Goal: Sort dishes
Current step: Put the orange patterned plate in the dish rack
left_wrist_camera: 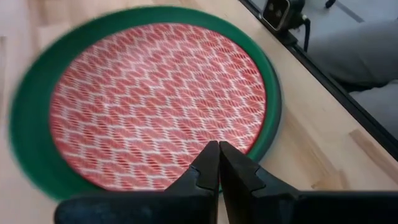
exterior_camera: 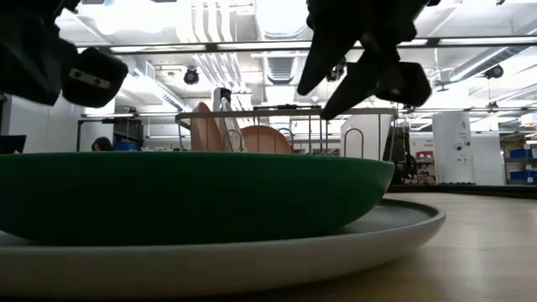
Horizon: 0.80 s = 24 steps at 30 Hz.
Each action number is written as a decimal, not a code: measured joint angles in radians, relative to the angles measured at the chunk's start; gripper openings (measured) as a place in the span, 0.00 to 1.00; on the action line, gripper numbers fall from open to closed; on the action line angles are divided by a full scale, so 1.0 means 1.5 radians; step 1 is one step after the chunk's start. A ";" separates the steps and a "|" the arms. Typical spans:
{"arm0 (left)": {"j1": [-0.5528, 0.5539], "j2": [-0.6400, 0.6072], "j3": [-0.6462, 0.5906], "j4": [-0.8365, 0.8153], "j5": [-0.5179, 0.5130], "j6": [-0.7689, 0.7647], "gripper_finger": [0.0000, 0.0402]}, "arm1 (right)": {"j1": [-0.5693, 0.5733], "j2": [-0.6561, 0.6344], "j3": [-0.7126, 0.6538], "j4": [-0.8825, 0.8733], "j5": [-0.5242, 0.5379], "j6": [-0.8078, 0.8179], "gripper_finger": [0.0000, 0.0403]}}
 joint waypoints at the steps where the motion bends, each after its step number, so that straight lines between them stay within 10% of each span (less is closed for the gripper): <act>1: -0.003 0.014 0.000 0.012 0.001 -0.002 0.00 | 0.006 0.004 0.000 0.001 0.003 0.008 0.45; 24: -0.020 0.193 0.002 0.138 -0.008 -0.052 0.00 | 0.014 0.080 -0.005 0.047 0.017 0.091 0.56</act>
